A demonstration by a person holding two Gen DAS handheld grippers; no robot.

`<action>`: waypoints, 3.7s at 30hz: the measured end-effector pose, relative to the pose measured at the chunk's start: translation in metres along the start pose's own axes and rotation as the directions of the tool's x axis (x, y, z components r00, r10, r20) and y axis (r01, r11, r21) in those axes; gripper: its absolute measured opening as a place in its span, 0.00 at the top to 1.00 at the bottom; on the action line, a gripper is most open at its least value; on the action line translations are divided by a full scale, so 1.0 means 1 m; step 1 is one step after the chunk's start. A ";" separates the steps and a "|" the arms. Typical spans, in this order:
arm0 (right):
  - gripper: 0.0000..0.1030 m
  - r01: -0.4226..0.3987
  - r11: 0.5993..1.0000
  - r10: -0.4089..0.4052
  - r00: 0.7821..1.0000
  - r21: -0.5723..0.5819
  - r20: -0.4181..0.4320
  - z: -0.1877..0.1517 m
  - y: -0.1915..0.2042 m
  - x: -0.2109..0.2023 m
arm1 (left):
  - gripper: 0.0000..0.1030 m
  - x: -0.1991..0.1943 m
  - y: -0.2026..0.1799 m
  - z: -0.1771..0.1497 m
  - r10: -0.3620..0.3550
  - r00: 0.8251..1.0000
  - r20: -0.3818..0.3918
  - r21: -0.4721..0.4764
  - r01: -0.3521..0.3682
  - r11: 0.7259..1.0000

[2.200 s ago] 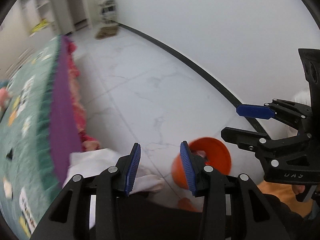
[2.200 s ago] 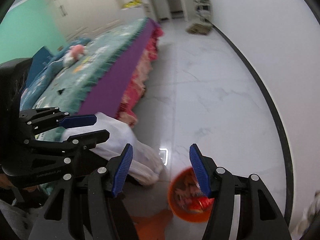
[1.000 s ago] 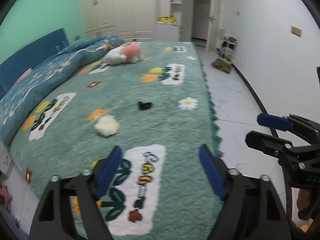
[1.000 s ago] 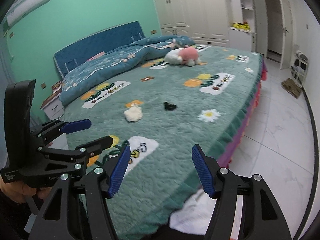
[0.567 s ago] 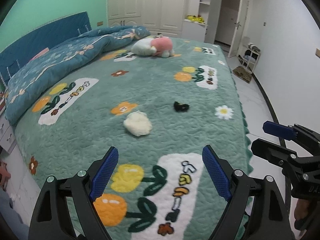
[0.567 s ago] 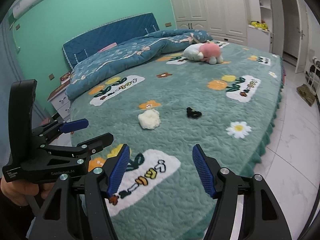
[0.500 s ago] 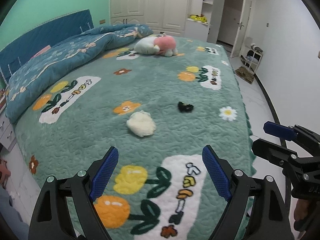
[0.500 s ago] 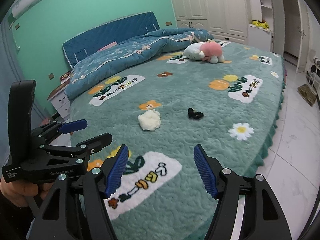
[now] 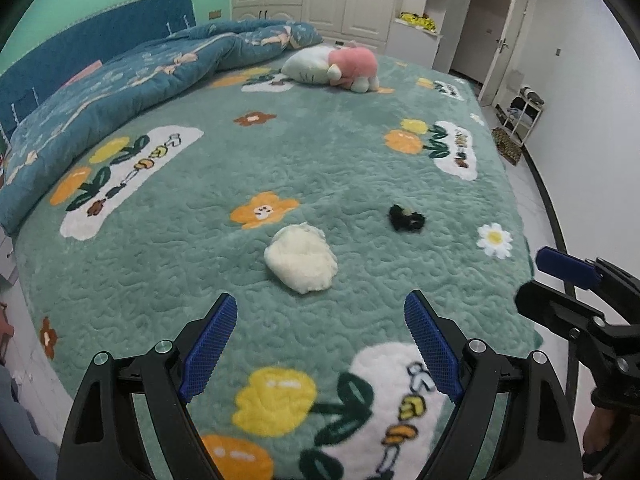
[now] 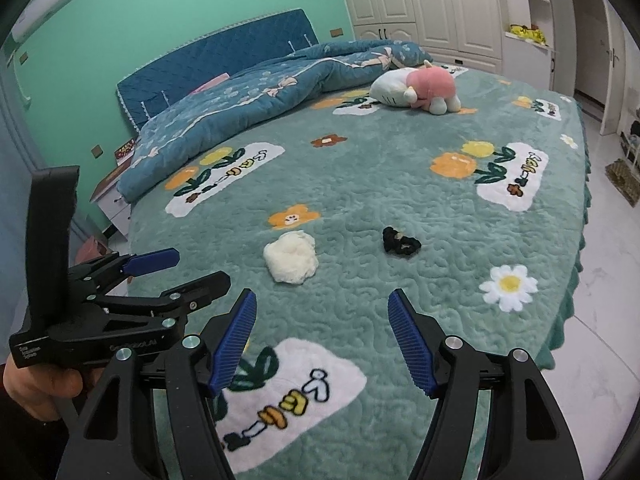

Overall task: Collect trash
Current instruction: 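Move both open tools back over the bed, then lower the left tool onto the white fluffy tissue ball and close it, then grasp the black hair tie with the right tool, then carry the tissue ball and hair tie in both tools over the orange bin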

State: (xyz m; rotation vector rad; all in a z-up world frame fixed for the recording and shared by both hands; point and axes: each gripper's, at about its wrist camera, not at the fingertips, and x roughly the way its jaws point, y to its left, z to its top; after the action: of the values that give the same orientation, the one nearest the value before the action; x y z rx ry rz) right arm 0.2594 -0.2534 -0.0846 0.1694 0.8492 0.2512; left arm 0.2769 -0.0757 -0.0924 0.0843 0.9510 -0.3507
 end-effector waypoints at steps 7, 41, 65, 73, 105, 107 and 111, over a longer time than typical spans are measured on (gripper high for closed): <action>0.34 -0.008 1.000 0.008 0.999 0.016 -0.038 0.011 -0.016 0.039 | 0.17 0.047 0.009 0.016 -0.006 0.998 -0.061 -0.007 0.005 1.000; 0.34 0.050 0.999 -0.050 0.994 -0.003 -0.102 0.035 -0.068 0.144 | 0.81 0.129 -0.002 0.028 -0.053 0.986 -0.158 0.095 0.069 0.993; 0.89 0.111 0.988 -0.125 0.983 -0.106 -0.134 0.037 -0.079 0.176 | 0.82 0.130 -0.005 0.033 -0.076 0.987 -0.144 0.080 0.089 0.993; 0.89 0.076 0.994 -0.081 0.995 -0.081 -0.065 0.035 -0.058 0.111 | 0.82 0.083 -0.022 0.033 -0.077 0.992 -0.095 0.110 0.088 0.990; 0.89 0.316 0.873 -0.383 0.915 0.372 0.122 -0.222 -0.104 -0.292 | 0.82 -0.102 -0.325 -0.122 -0.431 0.888 -0.160 0.610 0.432 0.664; 0.89 0.340 0.837 -0.420 0.901 0.428 0.105 -0.252 -0.112 -0.312 | 0.82 -0.104 -0.340 -0.134 -0.445 0.877 -0.183 0.639 0.450 0.624; 0.89 0.376 0.780 -0.467 0.882 0.500 0.065 -0.298 -0.123 -0.338 | 0.82 -0.107 -0.377 -0.165 -0.466 0.846 -0.258 0.684 0.501 0.530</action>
State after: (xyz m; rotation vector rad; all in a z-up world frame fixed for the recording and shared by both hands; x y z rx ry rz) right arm -0.1623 -0.4537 -0.0655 0.4479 0.7258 -0.4067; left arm -0.0332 -0.3658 -0.0714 0.5828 0.8077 -1.2706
